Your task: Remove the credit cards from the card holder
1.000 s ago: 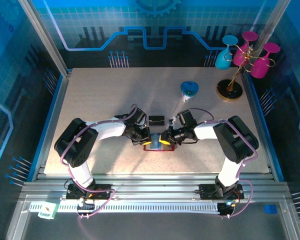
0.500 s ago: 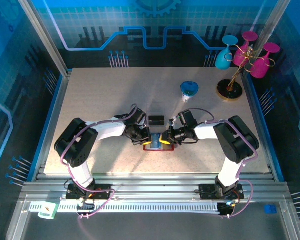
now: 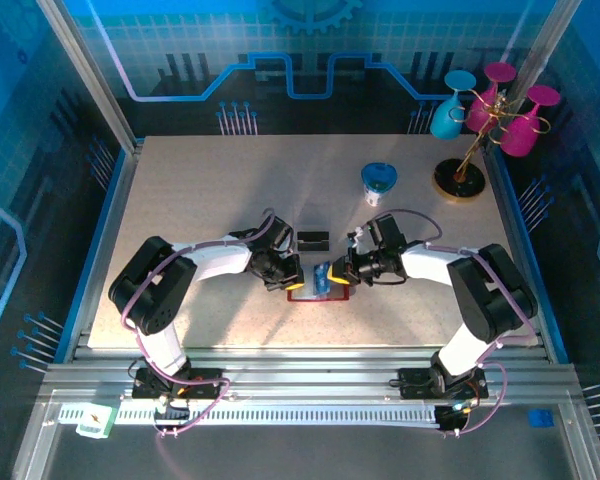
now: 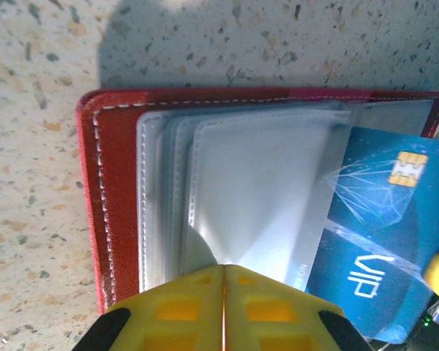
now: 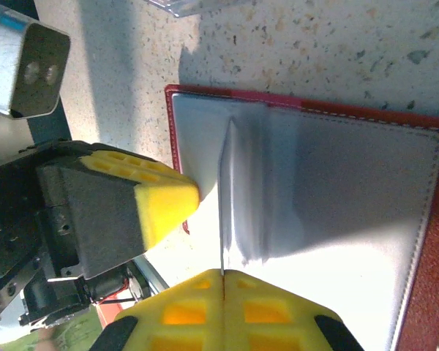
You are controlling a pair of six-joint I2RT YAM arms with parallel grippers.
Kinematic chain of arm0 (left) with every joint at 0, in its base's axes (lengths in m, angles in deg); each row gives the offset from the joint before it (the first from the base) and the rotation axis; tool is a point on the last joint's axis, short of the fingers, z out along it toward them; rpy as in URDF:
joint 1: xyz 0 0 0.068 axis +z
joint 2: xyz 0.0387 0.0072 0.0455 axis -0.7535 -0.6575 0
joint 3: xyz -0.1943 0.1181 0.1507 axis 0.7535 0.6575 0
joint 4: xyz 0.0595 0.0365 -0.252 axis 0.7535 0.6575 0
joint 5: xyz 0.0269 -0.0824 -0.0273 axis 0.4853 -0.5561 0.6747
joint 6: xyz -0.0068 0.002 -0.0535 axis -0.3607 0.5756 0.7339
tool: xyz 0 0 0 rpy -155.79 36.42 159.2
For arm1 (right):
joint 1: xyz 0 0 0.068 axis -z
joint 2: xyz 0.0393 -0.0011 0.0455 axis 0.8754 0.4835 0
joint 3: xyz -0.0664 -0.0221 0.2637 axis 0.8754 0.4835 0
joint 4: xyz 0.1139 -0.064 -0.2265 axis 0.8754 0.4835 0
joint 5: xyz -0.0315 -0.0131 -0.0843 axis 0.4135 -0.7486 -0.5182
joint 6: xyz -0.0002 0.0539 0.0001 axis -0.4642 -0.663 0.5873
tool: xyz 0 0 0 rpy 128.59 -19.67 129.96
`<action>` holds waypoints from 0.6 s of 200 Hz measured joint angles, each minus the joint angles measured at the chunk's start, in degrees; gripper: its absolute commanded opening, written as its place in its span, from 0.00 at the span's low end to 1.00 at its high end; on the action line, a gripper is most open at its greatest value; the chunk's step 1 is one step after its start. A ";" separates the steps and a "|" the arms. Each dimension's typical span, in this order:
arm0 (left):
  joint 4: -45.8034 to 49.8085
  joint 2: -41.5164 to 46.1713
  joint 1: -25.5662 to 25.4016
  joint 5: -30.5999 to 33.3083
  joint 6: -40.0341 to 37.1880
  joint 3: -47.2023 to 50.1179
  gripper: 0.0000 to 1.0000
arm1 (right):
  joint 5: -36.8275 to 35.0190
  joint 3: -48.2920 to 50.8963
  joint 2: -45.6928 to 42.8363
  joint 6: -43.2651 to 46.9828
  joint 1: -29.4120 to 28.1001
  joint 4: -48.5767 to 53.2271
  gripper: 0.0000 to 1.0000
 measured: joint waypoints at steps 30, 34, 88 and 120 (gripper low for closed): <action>0.20 0.26 0.00 0.04 0.35 0.07 0.09 | -0.37 -0.50 -1.64 1.68 0.37 3.39 0.00; 0.22 0.28 0.00 0.07 0.48 0.07 0.09 | -0.39 -0.68 -1.86 1.95 0.39 3.82 0.00; 0.37 2.45 0.00 0.66 1.09 1.75 0.12 | -2.69 -5.46 -4.87 7.91 0.76 12.98 0.00; 0.31 3.85 0.00 0.72 1.29 1.95 0.14 | -5.46 -10.84 -6.25 13.20 0.87 20.79 0.00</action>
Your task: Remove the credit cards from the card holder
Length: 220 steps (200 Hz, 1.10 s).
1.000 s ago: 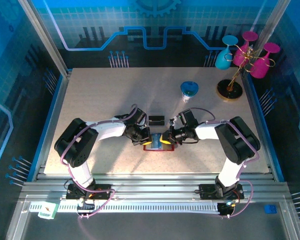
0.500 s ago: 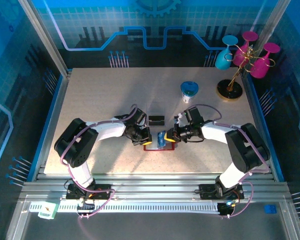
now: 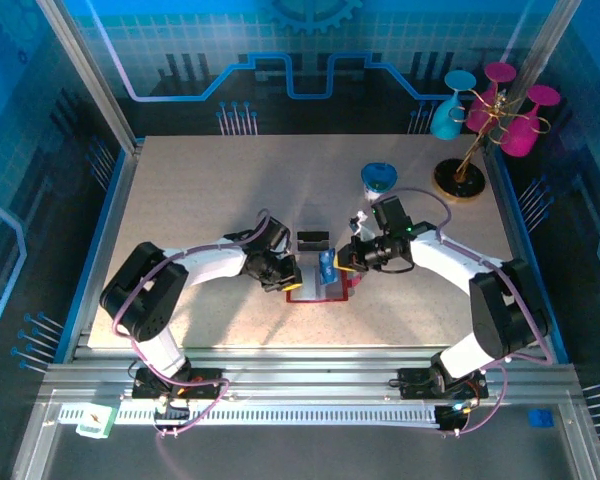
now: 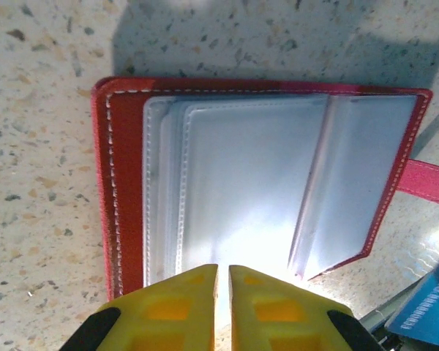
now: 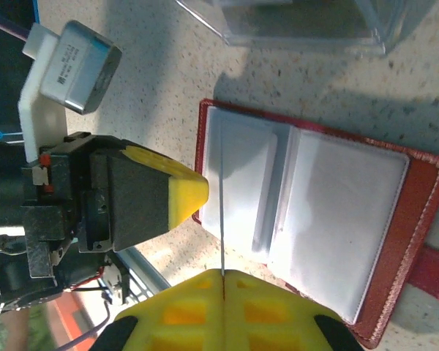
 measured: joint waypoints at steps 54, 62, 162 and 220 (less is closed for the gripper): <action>0.04 4.33 0.35 1.11 0.00 0.02 0.16 | -5.29 -9.05 -0.66 8.72 0.00 10.71 0.00; 0.04 4.92 0.55 1.33 0.00 0.07 0.16 | -6.12 -10.38 -0.66 10.45 0.00 12.02 0.00; -2.64 9.38 5.68 1.95 0.00 7.45 0.19 | -17.99 -27.47 9.51 38.91 -0.96 21.88 0.00; -3.41 10.23 7.48 1.90 -0.24 8.22 0.20 | -20.65 -39.36 16.70 58.82 -4.07 27.61 0.00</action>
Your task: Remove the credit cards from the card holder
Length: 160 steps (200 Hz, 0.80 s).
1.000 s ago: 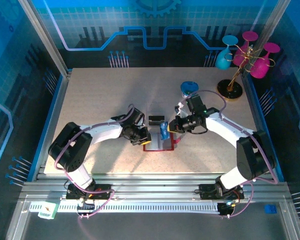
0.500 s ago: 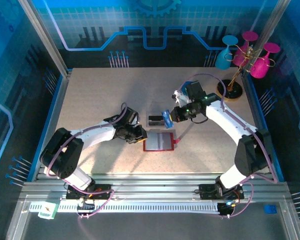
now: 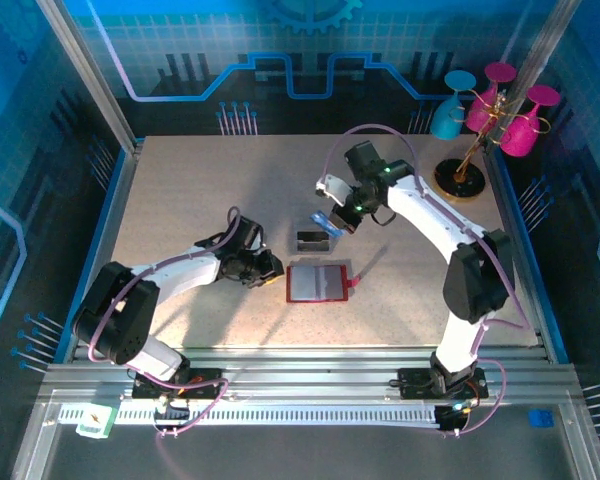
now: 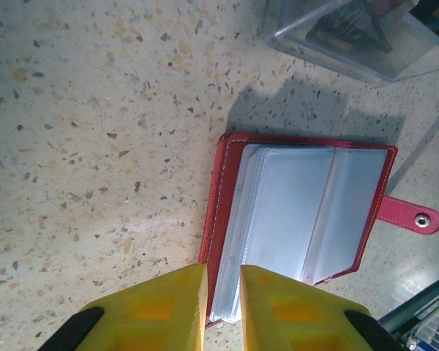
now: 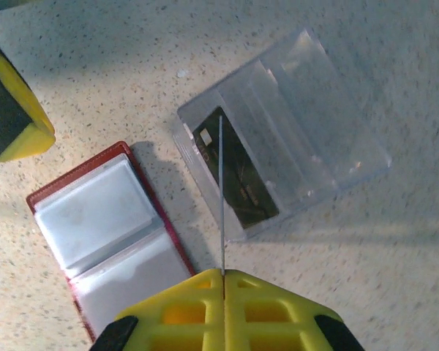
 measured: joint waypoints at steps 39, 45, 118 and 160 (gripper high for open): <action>-0.74 0.33 1.36 -0.28 -0.07 0.20 0.20 | -1.79 -9.57 6.69 10.05 -2.38 4.94 0.00; -0.83 0.33 1.53 -0.44 -0.09 0.24 0.20 | -2.21 -11.15 7.78 11.19 -2.56 5.79 0.00; -1.03 0.31 2.78 -1.53 -0.24 1.14 0.20 | -5.55 -29.90 20.22 19.91 -2.93 15.56 0.00; -0.94 0.31 3.26 -1.57 -0.24 1.79 0.21 | -6.43 -37.94 27.08 21.84 -2.93 20.35 0.00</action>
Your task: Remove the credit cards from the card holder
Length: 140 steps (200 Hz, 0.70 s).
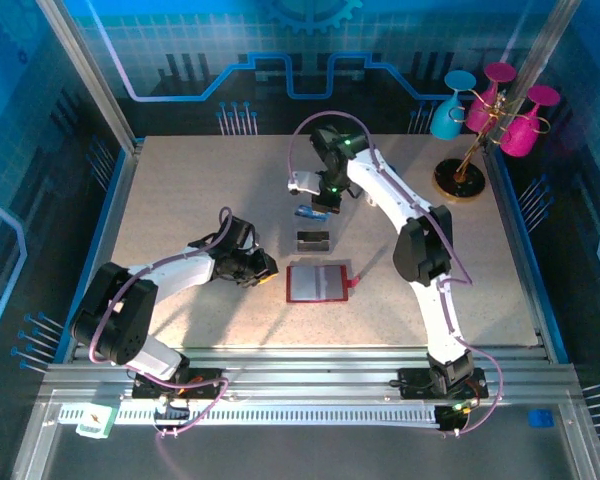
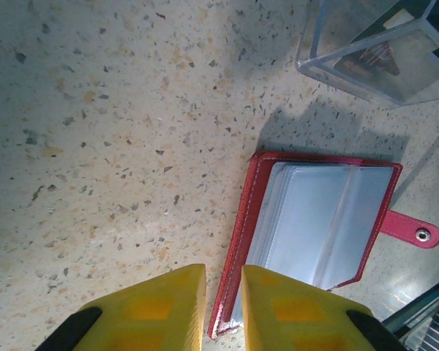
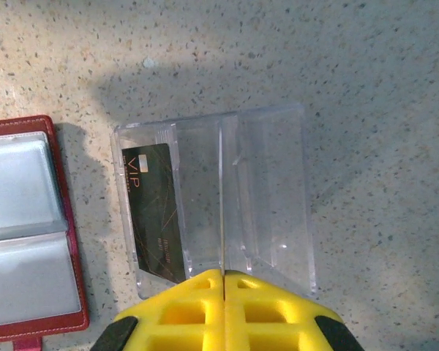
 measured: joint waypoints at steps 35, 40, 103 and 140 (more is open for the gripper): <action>-0.04 -0.11 0.00 -0.17 -0.02 0.00 0.20 | 0.00 -3.69 4.39 0.39 -0.04 3.85 0.00; -0.04 -0.13 0.02 -0.22 -0.02 0.00 0.21 | 0.00 -3.85 4.92 0.39 -0.04 4.26 0.00; -0.04 -0.39 0.07 -0.61 -0.20 0.00 0.21 | 0.48 -4.70 7.58 0.15 -0.81 7.04 0.31; -0.04 -0.39 0.07 -0.61 -0.20 0.00 0.21 | -2.49 -4.79 7.43 -1.62 -1.03 4.11 0.37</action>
